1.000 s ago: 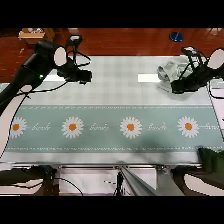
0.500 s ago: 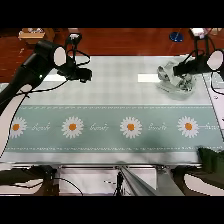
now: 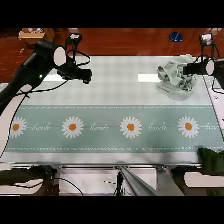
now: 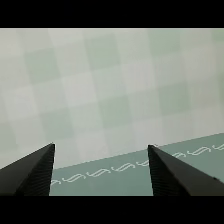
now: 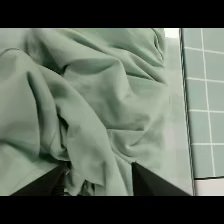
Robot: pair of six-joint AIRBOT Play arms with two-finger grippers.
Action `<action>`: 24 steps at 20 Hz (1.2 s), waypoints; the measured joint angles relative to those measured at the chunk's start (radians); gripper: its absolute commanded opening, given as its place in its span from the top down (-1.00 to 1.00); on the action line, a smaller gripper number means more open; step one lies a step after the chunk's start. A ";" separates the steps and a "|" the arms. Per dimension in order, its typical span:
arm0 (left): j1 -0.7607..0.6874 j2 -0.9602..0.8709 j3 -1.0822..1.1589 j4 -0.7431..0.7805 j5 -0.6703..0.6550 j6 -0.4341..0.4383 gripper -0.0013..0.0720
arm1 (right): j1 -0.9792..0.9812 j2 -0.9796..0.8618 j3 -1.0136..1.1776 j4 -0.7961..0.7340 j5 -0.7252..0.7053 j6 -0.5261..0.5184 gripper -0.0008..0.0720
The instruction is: Fold the shirts.
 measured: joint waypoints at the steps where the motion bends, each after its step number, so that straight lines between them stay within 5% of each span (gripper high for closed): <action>1: 0.000 0.000 0.000 0.000 -0.005 0.000 -0.92 | -0.012 -0.021 0.000 -0.003 -0.016 0.005 -0.33; 8: 0.000 0.000 0.000 0.000 -0.009 0.002 -0.91 | -0.047 -0.130 0.000 -0.009 -0.114 0.016 -0.21; 10: 0.000 0.000 0.000 0.000 -0.009 0.002 -0.91 | -0.048 -0.157 0.000 -0.010 -0.123 0.023 0.69; 11: 0.000 0.000 0.000 0.000 -0.009 0.002 -0.91 | -0.048 -0.167 0.000 -0.011 -0.125 0.024 0.90; 17: 0.000 0.014 0.038 0.000 -0.016 0.031 -0.89 | -0.049 -0.090 0.000 -0.011 -0.112 0.030 0.90; 24: 0.000 0.129 0.336 0.000 -0.126 0.075 -0.89 | -0.019 0.393 0.000 0.030 -0.161 0.005 0.90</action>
